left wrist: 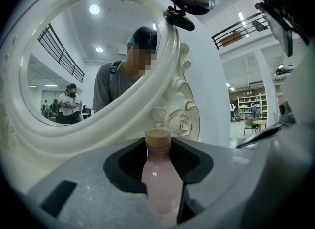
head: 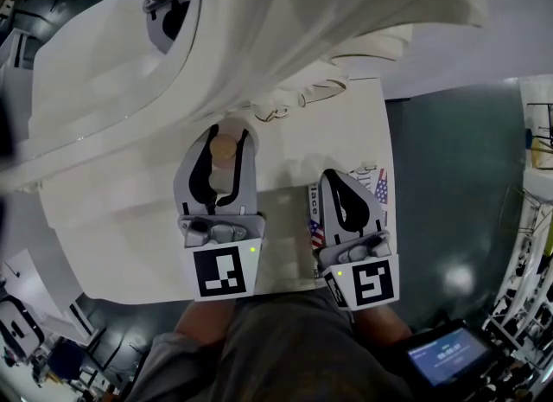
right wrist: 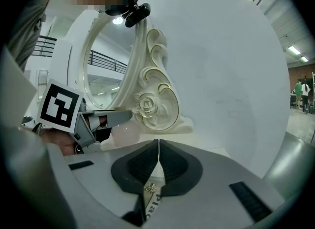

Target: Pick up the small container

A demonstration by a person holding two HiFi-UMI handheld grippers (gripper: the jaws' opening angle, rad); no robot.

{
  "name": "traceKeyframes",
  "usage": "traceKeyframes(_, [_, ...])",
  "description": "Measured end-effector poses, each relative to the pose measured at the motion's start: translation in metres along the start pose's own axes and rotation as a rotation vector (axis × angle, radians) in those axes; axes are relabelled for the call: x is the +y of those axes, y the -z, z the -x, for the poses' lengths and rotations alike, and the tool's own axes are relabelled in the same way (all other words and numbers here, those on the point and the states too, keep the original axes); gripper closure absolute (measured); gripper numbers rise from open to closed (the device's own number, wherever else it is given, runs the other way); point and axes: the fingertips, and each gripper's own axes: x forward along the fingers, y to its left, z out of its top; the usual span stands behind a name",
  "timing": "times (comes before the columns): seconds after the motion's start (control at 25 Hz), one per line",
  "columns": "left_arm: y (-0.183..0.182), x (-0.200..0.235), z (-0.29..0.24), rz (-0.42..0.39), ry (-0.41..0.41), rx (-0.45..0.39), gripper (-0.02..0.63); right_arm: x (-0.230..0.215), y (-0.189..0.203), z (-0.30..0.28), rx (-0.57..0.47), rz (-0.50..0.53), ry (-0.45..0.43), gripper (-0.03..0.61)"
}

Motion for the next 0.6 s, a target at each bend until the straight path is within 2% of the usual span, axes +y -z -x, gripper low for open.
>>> traceKeyframes(0.36, [0.0, 0.003, -0.004, -0.006, -0.011, -0.008, 0.468, -0.01, 0.0, -0.002, -0.002, -0.005, 0.005, 0.563])
traceKeyframes(0.6, [-0.011, -0.006, 0.007, -0.012, 0.015, -0.029, 0.468, -0.006, -0.008, 0.005, -0.031, 0.002, 0.008, 0.563])
